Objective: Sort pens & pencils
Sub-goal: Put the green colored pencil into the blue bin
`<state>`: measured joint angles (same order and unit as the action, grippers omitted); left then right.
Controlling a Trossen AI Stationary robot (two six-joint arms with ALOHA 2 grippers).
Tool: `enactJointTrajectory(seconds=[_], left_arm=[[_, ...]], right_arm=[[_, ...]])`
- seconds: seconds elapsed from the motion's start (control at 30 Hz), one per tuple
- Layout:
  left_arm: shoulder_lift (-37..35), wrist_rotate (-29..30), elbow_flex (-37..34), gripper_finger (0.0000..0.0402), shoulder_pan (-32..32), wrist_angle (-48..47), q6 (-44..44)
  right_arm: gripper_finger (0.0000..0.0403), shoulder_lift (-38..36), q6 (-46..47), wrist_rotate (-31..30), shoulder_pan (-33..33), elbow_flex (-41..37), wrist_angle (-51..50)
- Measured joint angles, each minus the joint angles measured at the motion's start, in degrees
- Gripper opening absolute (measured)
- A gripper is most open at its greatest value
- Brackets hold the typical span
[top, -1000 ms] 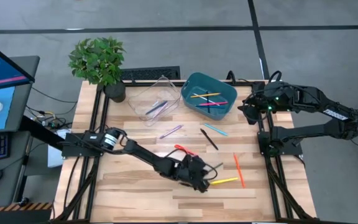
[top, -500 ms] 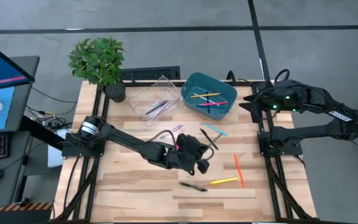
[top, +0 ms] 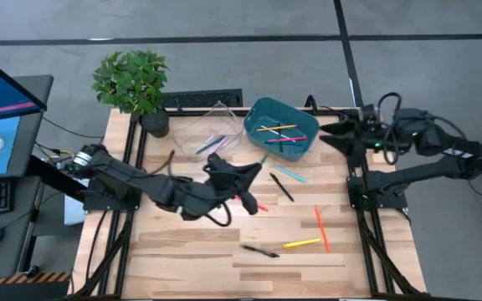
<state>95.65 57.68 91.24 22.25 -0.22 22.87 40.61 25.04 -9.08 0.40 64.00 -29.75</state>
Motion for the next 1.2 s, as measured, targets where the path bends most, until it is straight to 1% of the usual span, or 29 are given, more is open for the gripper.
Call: enactJointTrajectory(seconds=[0.07,0.13,0.2,0.27,0.37,0.43,0.6,0.73,0.83,0.93,1.2], left_arm=[[-1.3,0.1,0.0,0.0011,0.6,2.8,-3.6],[-2.3,0.1,0.0,0.0011,1.2,6.1,-7.2],[-2.6,0.0,0.0,0.0012,1.8,9.5,-10.6],[-2.5,-0.2,0.0,0.0012,2.2,12.6,-14.0],[-2.4,-0.5,0.0,0.0012,2.6,17.3,-18.0],[-2.5,-1.5,0.0,0.0012,2.8,19.6,-20.1],[-2.5,-1.9,0.0,0.0012,3.2,22.5,-23.7],[-2.5,-2.9,0.0,0.0012,3.2,21.6,-23.3],[-2.5,-3.4,0.0,0.0012,3.2,20.7,-22.6],[-2.5,-3.1,0.0,0.0012,3.2,20.2,-22.6],[-2.5,-3.2,0.0,0.0012,3.2,20.2,-22.3]], right_arm=[[0.0227,1.6,0.0,0.0,1.7,-2.4,5.5],[0.0227,4.8,-0.1,0.0,3.4,-4.4,11.7],[0.0227,8.3,-1.4,0.0,4.7,-6.0,15.2],[0.0227,12.4,-3.4,0.0,5.8,-6.4,23.9],[0.0228,16.2,-5.5,-0.1,7.4,-6.3,36.5],[0.0229,18.7,-6.3,0.0,7.8,-6.3,41.8],[0.0243,22.3,-6.6,0.7,7.0,-6.4,46.9],[0.0269,24.7,-5.0,5.9,6.0,-6.4,53.1],[0.0286,26.5,-3.3,8.6,5.0,-6.4,57.0],[0.0294,27.4,-2.5,9.4,4.7,-6.4,58.5],[0.0295,27.1,-2.5,10.8,4.8,-6.3,59.0]])
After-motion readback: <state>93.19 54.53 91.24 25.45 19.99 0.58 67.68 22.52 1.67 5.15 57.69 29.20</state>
